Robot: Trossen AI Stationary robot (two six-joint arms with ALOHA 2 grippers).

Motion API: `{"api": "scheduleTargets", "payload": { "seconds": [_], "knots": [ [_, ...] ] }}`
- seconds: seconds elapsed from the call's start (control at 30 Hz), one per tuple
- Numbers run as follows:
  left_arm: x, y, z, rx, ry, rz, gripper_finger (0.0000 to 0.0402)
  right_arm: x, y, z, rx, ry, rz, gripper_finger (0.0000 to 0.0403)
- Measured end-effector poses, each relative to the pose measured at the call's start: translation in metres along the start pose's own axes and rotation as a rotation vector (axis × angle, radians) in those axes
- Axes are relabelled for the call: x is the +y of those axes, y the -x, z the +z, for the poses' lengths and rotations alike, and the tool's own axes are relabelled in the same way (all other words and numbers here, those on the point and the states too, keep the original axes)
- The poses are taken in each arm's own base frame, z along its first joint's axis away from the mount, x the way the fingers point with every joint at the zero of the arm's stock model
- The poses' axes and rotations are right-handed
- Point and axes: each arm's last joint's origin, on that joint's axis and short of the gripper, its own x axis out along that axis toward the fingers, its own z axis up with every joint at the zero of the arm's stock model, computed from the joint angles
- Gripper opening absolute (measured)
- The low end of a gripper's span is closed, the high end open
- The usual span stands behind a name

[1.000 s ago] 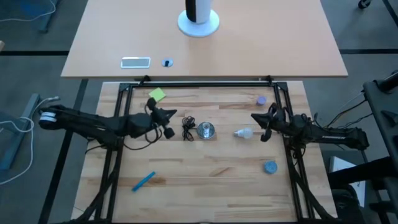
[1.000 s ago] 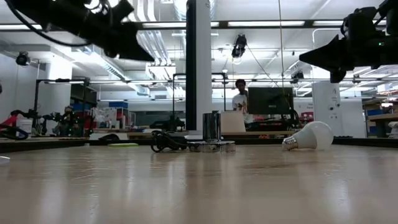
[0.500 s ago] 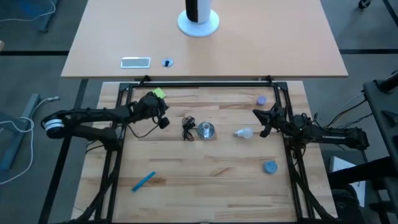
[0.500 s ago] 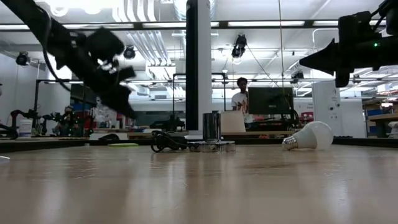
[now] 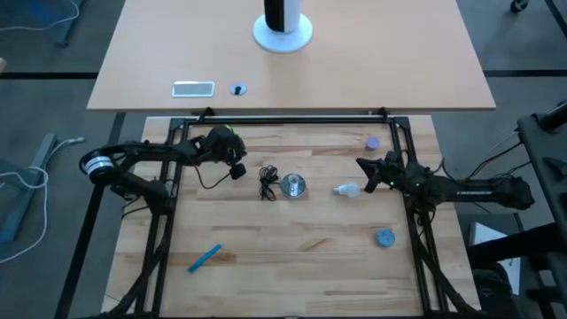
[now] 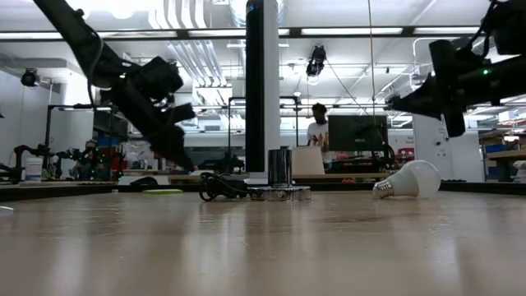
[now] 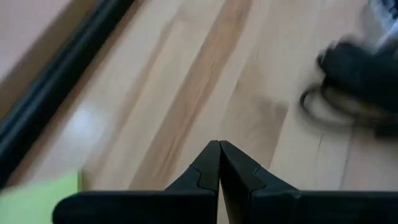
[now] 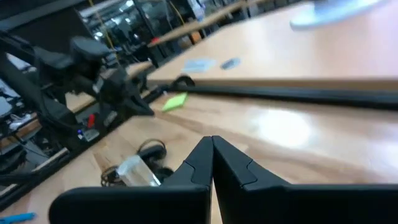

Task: Screw lightbulb
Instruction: Insert the lightbulb into the lamp

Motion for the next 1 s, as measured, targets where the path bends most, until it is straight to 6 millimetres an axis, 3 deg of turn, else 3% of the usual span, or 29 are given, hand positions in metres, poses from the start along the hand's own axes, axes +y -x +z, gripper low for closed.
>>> {"api": "scheduleTargets", "payload": {
  "seconds": [0.17,0.33,0.63,0.77,1.0],
  "knots": [
    [-0.003,0.005,0.02,-0.035,0.021,-0.065,0.0,-0.001,-0.004,-0.006,0.048,-0.049,-0.037,0.0],
    [-0.021,0.019,0.047,-0.132,0.0,-0.133,0.0,0.0,-0.005,-0.009,0.099,-0.046,0.004,0.0],
    [-0.082,0.033,0.09,-0.322,-0.068,-0.3,0.0,0.018,-0.005,0.019,0.072,0.03,0.12,0.0],
    [-0.111,0.036,0.1,-0.344,-0.082,-0.322,0.0,0.026,-0.004,0.03,0.13,0.065,0.161,0.0006],
    [-0.155,0.036,0.111,-0.349,-0.126,-0.344,0.0,0.029,0.003,0.042,0.293,0.131,0.078,0.0046]
  ]
}}
